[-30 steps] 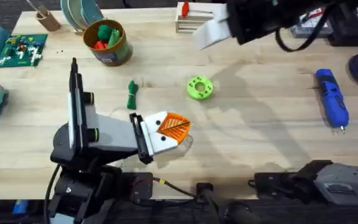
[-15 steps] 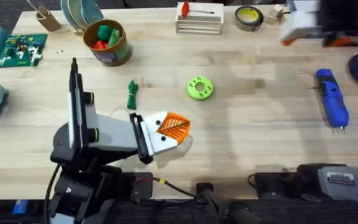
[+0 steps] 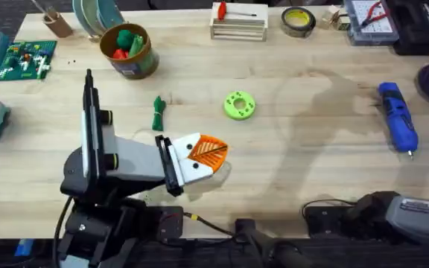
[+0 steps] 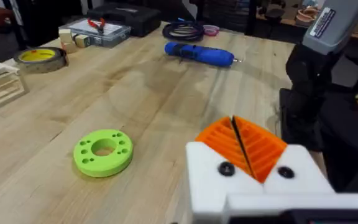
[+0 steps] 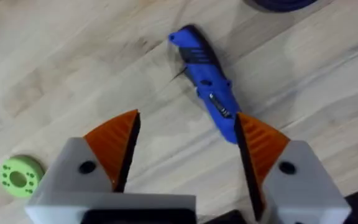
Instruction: Pick up the gripper from the table and insert it into the empty holder that is missing its gripper. Then pick up a screw, insert it into the mounting hole, and use the screwdriver to tighten it. Finally, clean up the table by picking up the vegetable and placing it into the bucket.
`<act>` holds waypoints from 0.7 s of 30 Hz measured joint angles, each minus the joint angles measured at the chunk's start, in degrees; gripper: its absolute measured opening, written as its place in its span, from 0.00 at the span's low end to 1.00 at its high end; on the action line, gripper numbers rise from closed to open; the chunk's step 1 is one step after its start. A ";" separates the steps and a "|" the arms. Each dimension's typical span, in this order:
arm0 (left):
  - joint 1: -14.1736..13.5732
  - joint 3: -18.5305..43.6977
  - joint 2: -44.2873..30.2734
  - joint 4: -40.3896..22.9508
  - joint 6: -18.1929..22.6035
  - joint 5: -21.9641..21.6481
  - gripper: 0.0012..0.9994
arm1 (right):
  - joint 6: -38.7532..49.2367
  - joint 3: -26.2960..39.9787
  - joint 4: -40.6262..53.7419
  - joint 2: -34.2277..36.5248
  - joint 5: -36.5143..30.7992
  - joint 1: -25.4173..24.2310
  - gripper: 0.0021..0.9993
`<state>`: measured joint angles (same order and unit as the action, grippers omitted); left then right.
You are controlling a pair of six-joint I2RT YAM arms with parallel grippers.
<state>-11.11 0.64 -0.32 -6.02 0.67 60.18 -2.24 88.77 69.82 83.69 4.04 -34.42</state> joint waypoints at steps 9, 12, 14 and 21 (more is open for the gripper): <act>0.00 0.00 0.00 0.00 0.01 0.00 0.00 | 22.92 0.00 0.21 4.09 -0.41 -2.25 0.90; 0.00 0.00 0.00 0.00 0.00 0.00 0.00 | 30.34 0.00 0.09 5.90 -1.44 -2.25 0.90; 0.00 0.00 0.00 0.00 0.00 0.00 0.00 | 33.42 0.00 -0.15 7.22 -0.79 -2.25 0.90; 0.00 0.00 0.00 0.00 0.02 0.00 0.00 | 37.09 0.00 -2.76 11.29 2.93 -2.25 0.90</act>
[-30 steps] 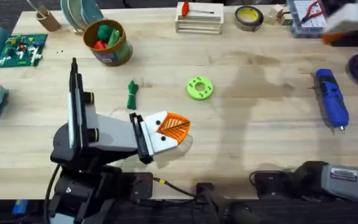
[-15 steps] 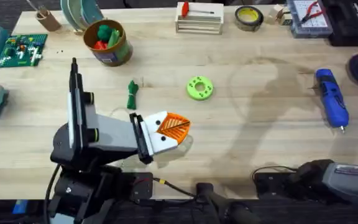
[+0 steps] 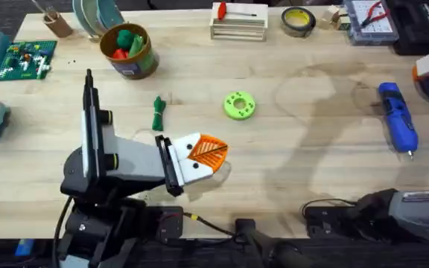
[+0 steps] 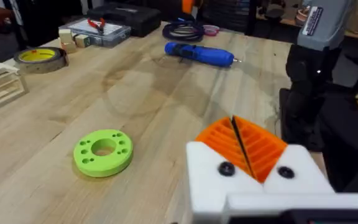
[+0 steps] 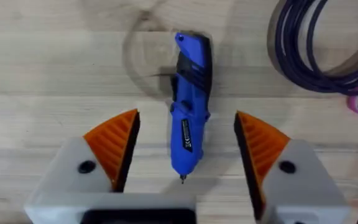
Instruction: Pick up the gripper from the table and insert it into the empty holder that is missing its gripper. Then pick up a screw, insert it into the mounting hole, and use the screwdriver to tighten it. Finally, clean up the table by picking up the vegetable and placing it into the bucket.
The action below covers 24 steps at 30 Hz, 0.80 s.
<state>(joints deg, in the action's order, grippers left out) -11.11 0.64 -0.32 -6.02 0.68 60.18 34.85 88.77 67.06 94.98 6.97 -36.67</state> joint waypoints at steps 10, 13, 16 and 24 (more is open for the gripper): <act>0.00 0.00 0.00 0.00 -0.02 -0.02 0.00 | 2.65 0.00 -0.52 3.87 -0.58 0.00 0.90; 0.00 0.00 0.00 0.00 -0.02 -0.02 0.00 | 3.92 -0.03 -0.64 5.24 -2.12 0.00 0.90; 0.00 0.00 0.00 0.00 -0.02 -0.02 0.00 | 4.88 -0.70 -0.93 6.68 -3.70 -0.04 0.90; 0.00 0.00 0.00 0.00 -0.02 -0.02 0.00 | 5.25 -2.47 -2.55 10.97 -4.80 -0.26 0.90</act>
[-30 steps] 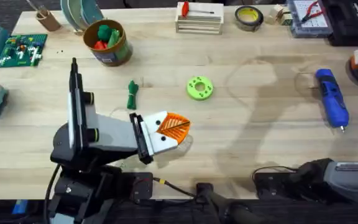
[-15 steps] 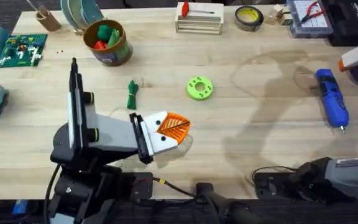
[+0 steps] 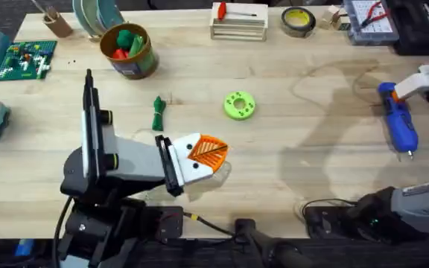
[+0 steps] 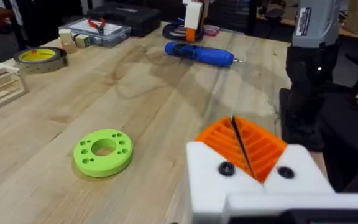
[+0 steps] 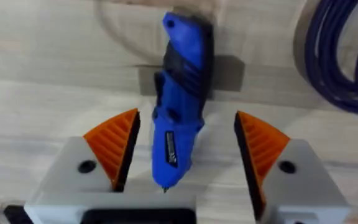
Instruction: Pick up the gripper from the table and insert it into the empty holder that is missing its gripper. Then pick up a screw, insert it into the mounting hole, and use the screwdriver to tighten it. Finally, clean up the table by picking up the vegetable and placing it into the bucket.
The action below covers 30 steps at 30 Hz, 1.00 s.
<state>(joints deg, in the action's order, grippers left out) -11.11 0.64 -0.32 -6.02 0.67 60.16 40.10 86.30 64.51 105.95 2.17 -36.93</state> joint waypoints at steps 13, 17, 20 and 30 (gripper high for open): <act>0.00 0.00 0.00 0.07 0.00 -0.37 0.00 | 0.00 -2.11 -3.21 2.59 0.91 0.00 0.90; 0.00 0.00 0.00 0.11 0.00 -0.65 0.00 | 0.00 -2.49 -3.85 3.86 0.91 0.00 0.90; 0.00 0.00 0.00 0.17 0.01 -0.99 0.00 | 0.00 -2.54 -4.90 4.58 0.91 0.00 0.90; 0.00 0.00 0.00 0.22 0.02 -1.29 0.00 | 0.00 -2.60 -7.84 4.92 0.93 0.02 0.90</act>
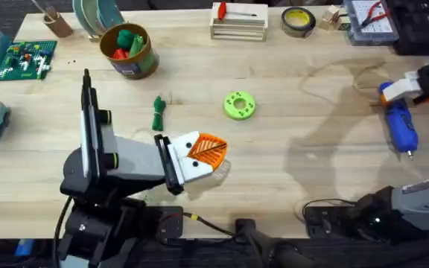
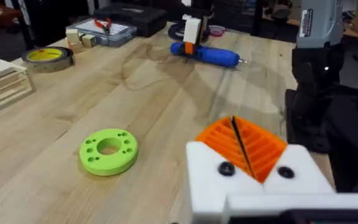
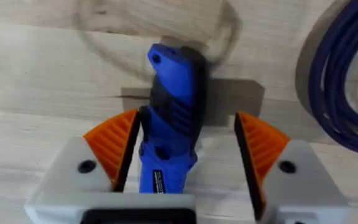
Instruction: Pick up the gripper from the table and insert it into the empty holder that is missing its gripper. Then pick up a screw, insert it into the mounting hole, and use the screwdriver to tighten it. Finally, clean up the table by picking up the vegetable and placing it into the bucket.
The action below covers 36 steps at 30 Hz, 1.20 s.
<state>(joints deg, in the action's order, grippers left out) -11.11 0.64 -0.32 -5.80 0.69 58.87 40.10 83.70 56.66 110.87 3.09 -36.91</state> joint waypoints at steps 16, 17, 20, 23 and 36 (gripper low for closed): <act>0.00 0.00 0.00 0.00 -0.02 0.00 0.00 | -0.02 -4.11 -2.49 -0.02 -0.42 1.09 0.90; 0.00 0.00 0.00 0.00 -0.02 0.00 0.00 | -0.02 -4.11 -2.49 -0.02 -0.46 1.10 0.90; 0.00 0.00 0.00 0.00 -0.02 0.00 0.00 | -0.02 -4.15 -2.54 -0.02 -0.48 1.11 0.89; 0.00 0.00 0.00 0.00 -0.02 0.00 0.00 | -0.02 -4.15 -2.73 -0.02 -0.46 1.11 0.90; 0.00 0.00 0.00 0.00 -0.01 0.00 0.00 | -0.20 -4.34 -4.36 -0.02 -0.04 1.11 0.60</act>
<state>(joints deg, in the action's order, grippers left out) -11.11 0.64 -0.32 -5.80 0.68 58.87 39.90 79.36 52.31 110.85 3.06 -35.79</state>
